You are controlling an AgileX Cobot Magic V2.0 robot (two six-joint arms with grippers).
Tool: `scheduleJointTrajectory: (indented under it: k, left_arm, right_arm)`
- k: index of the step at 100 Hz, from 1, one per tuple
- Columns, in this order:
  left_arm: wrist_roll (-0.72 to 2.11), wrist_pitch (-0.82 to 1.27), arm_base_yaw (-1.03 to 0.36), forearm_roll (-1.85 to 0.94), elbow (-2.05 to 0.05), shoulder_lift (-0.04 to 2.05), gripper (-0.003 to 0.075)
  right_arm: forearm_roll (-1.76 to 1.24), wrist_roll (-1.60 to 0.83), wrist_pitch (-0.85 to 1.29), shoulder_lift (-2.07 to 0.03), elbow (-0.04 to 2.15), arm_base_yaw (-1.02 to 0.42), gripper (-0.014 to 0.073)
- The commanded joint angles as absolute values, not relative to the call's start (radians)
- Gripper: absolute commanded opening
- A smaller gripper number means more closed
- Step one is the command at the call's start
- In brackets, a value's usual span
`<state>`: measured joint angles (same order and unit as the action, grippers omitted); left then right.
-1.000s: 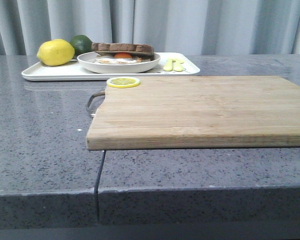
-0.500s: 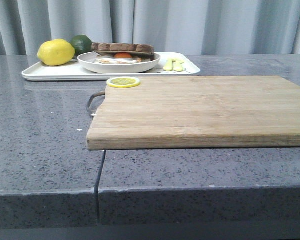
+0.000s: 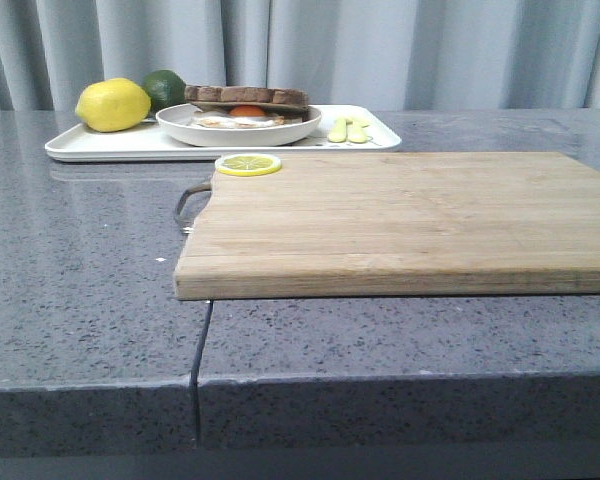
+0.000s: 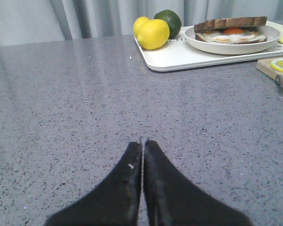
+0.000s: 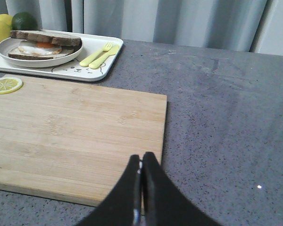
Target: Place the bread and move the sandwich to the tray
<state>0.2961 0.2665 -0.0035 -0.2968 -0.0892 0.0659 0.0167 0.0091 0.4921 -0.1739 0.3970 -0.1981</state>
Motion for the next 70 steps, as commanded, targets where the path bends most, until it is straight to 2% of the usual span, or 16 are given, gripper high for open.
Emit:
scheduleJointTrajectory:
  k: [1,21,70]
  left_arm:
    - [0.242,0.158,-0.011,-0.241,-0.069,0.006,-0.0019]
    - [-0.011,0.148,-0.011,-0.026,-0.015,-0.035,-0.0019]
    - [-0.019,0.141,-0.011,-0.018,0.017,-0.037,-0.0019]
  right_arm:
    - [0.029,0.008,0.418,-0.184,0.421,-0.19,-0.0116]
    - [0.029,0.008,0.418,-0.184,0.421,-0.19,-0.0116]
    - [0.029,0.008,0.418,-0.184,0.421,-0.19,-0.0116]
